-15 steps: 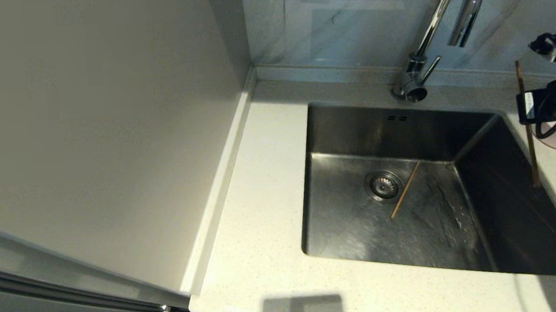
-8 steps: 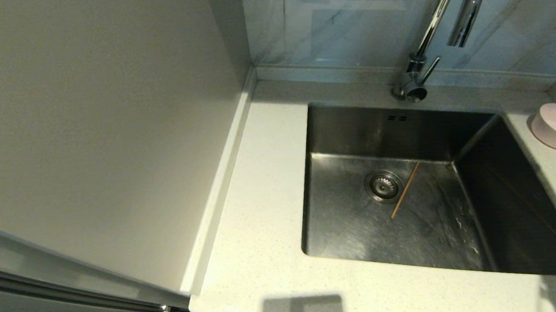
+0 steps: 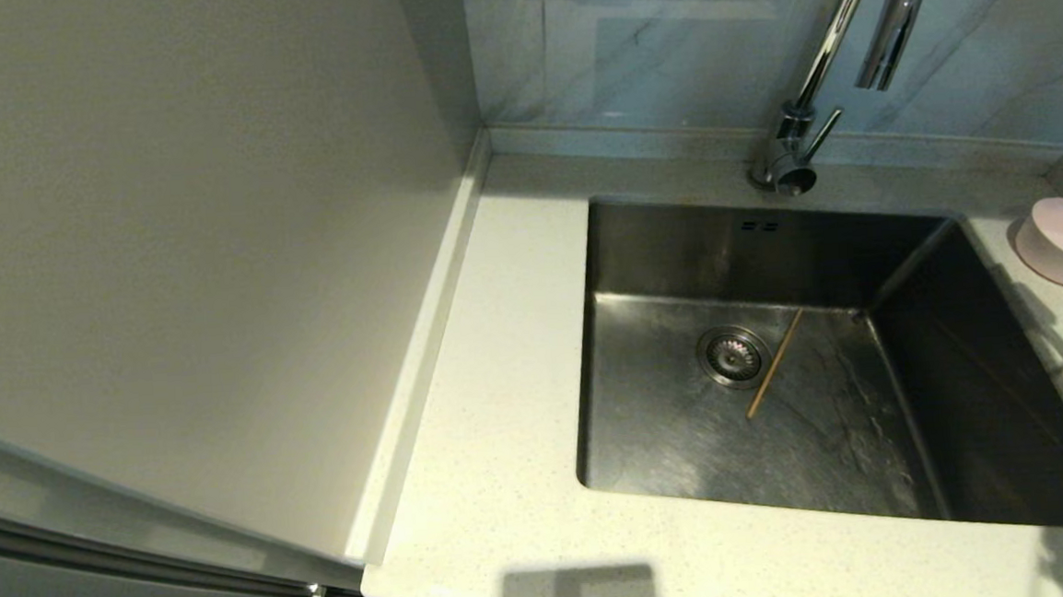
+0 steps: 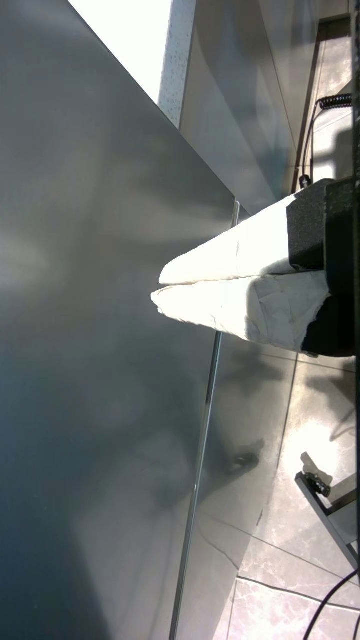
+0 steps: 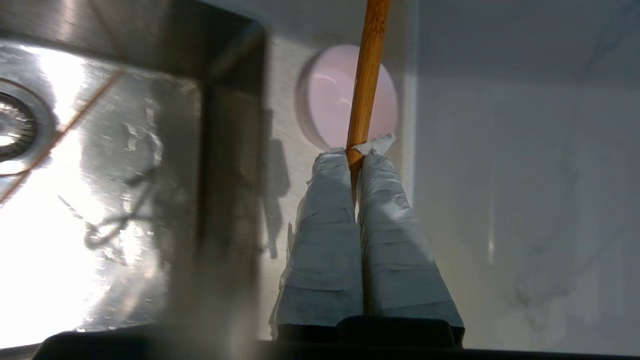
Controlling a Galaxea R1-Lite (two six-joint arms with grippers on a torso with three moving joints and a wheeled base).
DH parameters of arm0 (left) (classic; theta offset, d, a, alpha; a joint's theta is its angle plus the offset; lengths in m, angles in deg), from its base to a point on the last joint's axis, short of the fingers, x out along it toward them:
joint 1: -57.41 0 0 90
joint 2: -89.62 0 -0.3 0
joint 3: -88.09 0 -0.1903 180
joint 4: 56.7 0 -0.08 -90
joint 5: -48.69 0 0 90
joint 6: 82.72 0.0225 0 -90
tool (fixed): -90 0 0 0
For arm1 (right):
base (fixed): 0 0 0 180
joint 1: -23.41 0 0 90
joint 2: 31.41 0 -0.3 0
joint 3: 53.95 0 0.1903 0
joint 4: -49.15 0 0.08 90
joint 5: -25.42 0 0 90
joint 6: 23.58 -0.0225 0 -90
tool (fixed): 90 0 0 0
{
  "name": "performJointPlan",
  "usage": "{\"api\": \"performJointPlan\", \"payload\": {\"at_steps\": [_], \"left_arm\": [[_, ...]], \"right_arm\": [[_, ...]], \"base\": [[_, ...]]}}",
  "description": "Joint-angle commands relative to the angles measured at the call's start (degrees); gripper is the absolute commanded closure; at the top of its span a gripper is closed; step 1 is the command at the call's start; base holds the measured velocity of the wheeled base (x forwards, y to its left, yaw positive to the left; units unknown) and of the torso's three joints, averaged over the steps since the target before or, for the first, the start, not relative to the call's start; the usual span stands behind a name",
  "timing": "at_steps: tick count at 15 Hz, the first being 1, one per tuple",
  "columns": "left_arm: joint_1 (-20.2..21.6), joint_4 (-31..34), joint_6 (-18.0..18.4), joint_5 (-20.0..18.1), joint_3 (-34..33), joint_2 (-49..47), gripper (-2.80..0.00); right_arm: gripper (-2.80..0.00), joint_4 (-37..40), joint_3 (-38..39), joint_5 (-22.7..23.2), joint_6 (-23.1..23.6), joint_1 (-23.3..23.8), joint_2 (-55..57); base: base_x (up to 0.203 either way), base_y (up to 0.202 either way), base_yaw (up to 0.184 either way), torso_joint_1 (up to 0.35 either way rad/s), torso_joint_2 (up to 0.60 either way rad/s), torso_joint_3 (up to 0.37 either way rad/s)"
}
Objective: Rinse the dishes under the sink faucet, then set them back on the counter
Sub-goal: Place the chopsticks on the bowl
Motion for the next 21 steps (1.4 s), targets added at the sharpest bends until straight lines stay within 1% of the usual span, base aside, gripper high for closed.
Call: {"api": "performJointPlan", "payload": {"at_steps": [1, 6, 10, 12, 21], "left_arm": [[0.0, 0.0, 0.0, 0.0, 0.0, 0.2, 0.0], [0.0, 0.0, 0.0, 0.0, 0.0, 0.2, 0.0], [0.0, 0.0, 0.0, 0.0, 0.0, 0.2, 0.0], [0.0, 0.0, 0.0, 0.0, 0.0, 0.2, 0.0], [0.0, 0.0, 0.0, 0.0, 0.0, 0.2, 0.0]], "right_arm": [[0.0, -0.3, 0.5, -0.1, 0.6, 1.8, 0.4], [0.0, -0.4, 0.2, -0.1, 0.5, 4.6, 0.9], [0.0, -0.5, 0.2, 0.7, -1.7, 7.9, 1.3], [0.0, -0.5, 0.0, 0.7, -1.8, 8.9, 1.6], [0.0, -0.5, 0.5, 0.4, -1.1, 9.8, 2.2]], "base": [[0.0, 0.0, 0.0, 0.0, 0.0, 0.0], [0.0, 0.0, 0.0, 0.0, 0.0, 0.0], [0.0, 0.0, 0.0, 0.0, 0.0, 0.0], [0.0, 0.0, 0.0, 0.0, 0.0, 0.0], [0.0, 0.0, 0.0, 0.0, 0.0, 0.0]]}}
